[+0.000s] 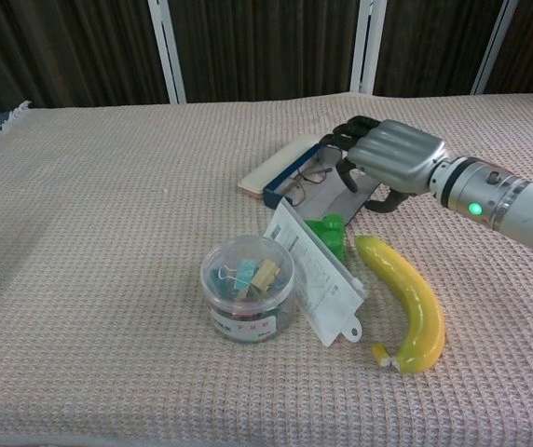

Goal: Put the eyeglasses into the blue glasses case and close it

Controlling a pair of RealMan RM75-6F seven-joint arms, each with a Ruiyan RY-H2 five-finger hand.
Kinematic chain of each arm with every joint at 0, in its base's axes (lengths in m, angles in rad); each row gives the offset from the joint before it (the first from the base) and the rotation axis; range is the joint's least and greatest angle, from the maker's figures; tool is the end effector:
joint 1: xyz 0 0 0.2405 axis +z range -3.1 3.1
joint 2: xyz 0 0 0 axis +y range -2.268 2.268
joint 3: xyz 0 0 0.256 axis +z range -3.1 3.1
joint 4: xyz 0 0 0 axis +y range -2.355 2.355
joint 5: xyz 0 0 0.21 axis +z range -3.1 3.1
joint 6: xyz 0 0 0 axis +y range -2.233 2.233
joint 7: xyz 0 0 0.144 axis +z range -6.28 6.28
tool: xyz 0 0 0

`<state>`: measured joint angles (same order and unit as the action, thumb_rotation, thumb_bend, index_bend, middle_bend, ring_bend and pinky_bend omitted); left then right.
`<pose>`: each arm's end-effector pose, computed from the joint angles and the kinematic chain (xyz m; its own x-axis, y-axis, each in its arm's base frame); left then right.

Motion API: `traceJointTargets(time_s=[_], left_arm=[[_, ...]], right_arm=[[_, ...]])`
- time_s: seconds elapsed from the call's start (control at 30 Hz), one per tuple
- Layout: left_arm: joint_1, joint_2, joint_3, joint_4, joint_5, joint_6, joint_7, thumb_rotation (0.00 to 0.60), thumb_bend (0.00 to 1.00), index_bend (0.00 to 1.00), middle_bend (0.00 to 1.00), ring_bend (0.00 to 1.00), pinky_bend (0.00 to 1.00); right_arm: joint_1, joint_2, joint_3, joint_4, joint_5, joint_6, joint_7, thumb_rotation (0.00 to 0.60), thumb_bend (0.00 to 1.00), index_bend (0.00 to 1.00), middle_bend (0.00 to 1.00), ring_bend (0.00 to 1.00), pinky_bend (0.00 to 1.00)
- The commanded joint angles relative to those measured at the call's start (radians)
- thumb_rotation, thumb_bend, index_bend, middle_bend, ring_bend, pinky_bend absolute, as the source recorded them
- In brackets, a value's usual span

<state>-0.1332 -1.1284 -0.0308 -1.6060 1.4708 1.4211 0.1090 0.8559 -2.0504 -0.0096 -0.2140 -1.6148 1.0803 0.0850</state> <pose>-0.3114 0.1918 0.1472 0.4897 0.0635 0.8696 0.8719 -0.0308 -0.4888 -0.1909 -0.4125 -0.0606 0.7762 0.1696 0.6072 -0.4458 -0.5335 0.7188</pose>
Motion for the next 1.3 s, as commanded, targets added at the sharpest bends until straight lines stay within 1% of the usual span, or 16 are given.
traceJointTargets(time_s=[0.03, 0.3, 0.53, 0.67, 0.73, 1.03, 1.23, 1.3], left_arm=[[0.001, 0.001, 0.000, 0.001, -0.001, 0.000, -0.002, 0.600, 0.41, 0.00, 0.00, 0.00, 0.05], [0.000, 0.003, -0.003, 0.001, -0.008, -0.003, -0.007, 0.600, 0.41, 0.00, 0.00, 0.00, 0.06], [0.004, 0.003, -0.007, 0.000, -0.016, 0.002, -0.005, 0.600, 0.41, 0.00, 0.00, 0.00, 0.06], [0.002, 0.003, -0.011, 0.003, -0.027, -0.003, -0.006, 0.600, 0.41, 0.00, 0.00, 0.00, 0.07], [0.003, 0.003, -0.013, 0.004, -0.032, -0.004, -0.006, 0.600, 0.41, 0.00, 0.00, 0.00, 0.07], [0.002, -0.002, -0.019, 0.003, -0.048, -0.008, 0.008, 0.600, 0.41, 0.00, 0.00, 0.00, 0.08], [-0.002, 0.001, -0.018, 0.007, -0.049, -0.018, -0.001, 0.600, 0.41, 0.00, 0.00, 0.00, 0.09], [-0.002, 0.002, -0.017, 0.007, -0.047, -0.019, -0.004, 0.600, 0.41, 0.00, 0.00, 0.00, 0.09]], right_arm=[[0.012, -0.011, 0.010, 0.007, 0.009, -0.005, -0.001, 0.600, 0.42, 0.65, 0.18, 0.00, 0.08], [0.043, -0.031, 0.027, 0.028, 0.024, -0.017, -0.016, 0.600, 0.43, 0.67, 0.18, 0.00, 0.08], [0.093, -0.064, 0.065, 0.056, 0.063, -0.074, -0.054, 0.600, 0.43, 0.68, 0.18, 0.00, 0.08], [0.121, -0.076, 0.088, 0.069, 0.086, -0.093, -0.070, 0.600, 0.47, 0.68, 0.18, 0.00, 0.08], [0.134, -0.080, 0.098, 0.075, 0.096, -0.110, -0.079, 0.600, 0.48, 0.69, 0.18, 0.00, 0.08], [0.172, -0.109, 0.124, 0.097, 0.131, -0.198, -0.131, 0.600, 0.48, 0.69, 0.18, 0.00, 0.09], [0.169, -0.109, 0.111, 0.096, 0.122, -0.202, -0.128, 0.600, 0.49, 0.69, 0.18, 0.00, 0.08], [0.166, -0.108, 0.108, 0.094, 0.120, -0.195, -0.124, 0.600, 0.52, 0.69, 0.18, 0.00, 0.08]])
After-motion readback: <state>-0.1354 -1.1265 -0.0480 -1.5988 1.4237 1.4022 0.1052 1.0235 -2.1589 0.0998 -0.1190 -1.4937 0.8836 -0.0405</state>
